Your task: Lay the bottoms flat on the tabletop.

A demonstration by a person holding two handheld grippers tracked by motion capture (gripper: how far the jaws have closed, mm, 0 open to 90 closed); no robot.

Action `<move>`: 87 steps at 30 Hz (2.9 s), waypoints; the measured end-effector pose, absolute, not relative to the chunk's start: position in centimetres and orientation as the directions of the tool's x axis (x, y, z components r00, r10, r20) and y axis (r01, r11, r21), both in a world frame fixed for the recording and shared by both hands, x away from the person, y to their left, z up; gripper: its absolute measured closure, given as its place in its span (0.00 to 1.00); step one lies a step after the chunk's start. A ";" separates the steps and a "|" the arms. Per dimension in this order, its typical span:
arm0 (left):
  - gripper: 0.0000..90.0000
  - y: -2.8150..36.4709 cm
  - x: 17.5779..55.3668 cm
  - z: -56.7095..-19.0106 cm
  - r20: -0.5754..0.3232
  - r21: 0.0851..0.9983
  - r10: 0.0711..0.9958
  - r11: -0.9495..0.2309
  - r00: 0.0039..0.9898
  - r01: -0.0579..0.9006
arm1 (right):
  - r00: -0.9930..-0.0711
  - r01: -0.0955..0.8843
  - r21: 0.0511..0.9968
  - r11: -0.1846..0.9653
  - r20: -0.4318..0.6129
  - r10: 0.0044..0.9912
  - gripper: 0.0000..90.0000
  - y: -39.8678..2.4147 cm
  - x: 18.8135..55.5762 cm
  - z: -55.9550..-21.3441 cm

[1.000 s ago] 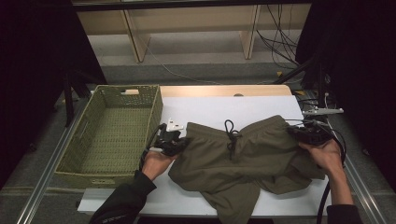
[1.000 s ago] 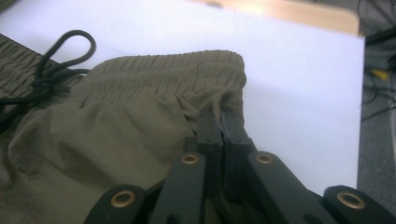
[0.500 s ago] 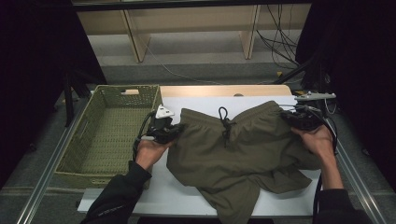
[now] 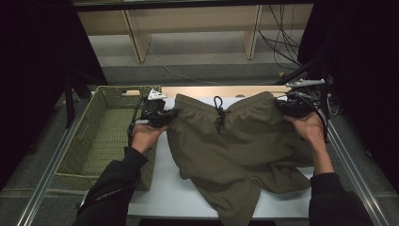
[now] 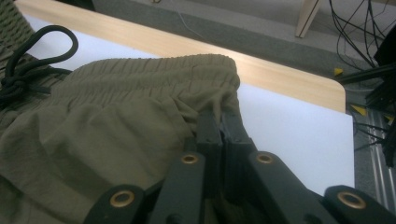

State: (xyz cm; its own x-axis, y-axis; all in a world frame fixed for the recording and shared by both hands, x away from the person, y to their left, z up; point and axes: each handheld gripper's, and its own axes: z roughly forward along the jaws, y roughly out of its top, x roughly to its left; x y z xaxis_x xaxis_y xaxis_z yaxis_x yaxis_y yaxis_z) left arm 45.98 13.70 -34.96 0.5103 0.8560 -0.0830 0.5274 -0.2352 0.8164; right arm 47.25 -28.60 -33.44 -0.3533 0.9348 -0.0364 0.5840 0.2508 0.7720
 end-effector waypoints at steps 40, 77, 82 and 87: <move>0.97 9.2 51.5 -32.9 -0.084 0.826 0.875 -0.206 0.476 0.524 | -0.178 0.612 0.777 0.145 -0.043 0.983 0.98 -30.2 52.7 -33.3; 0.96 7.2 53.6 -33.0 -0.084 0.837 0.888 -0.184 0.453 0.515 | -0.106 0.598 0.793 0.122 -0.072 0.992 0.97 -31.0 54.0 -32.2; 0.96 6.9 53.7 -33.1 -0.076 0.834 0.887 -0.194 0.456 0.516 | -0.105 0.600 0.790 0.126 -0.078 0.991 0.97 -31.0 54.0 -32.3; 0.96 6.8 53.8 -33.1 -0.074 0.837 0.889 -0.192 0.453 0.513 | -0.102 0.607 0.784 0.133 -0.088 0.991 0.96 -31.1 54.0 -32.3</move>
State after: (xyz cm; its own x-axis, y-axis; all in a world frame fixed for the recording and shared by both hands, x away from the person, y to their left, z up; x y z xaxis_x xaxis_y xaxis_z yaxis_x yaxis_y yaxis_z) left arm 53.79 6.76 -33.14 0.4526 0.8886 -0.0738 0.5126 -0.1915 0.8370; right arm 54.02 -31.07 -32.31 -0.1024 0.9908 -0.0885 0.6066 0.1327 0.7838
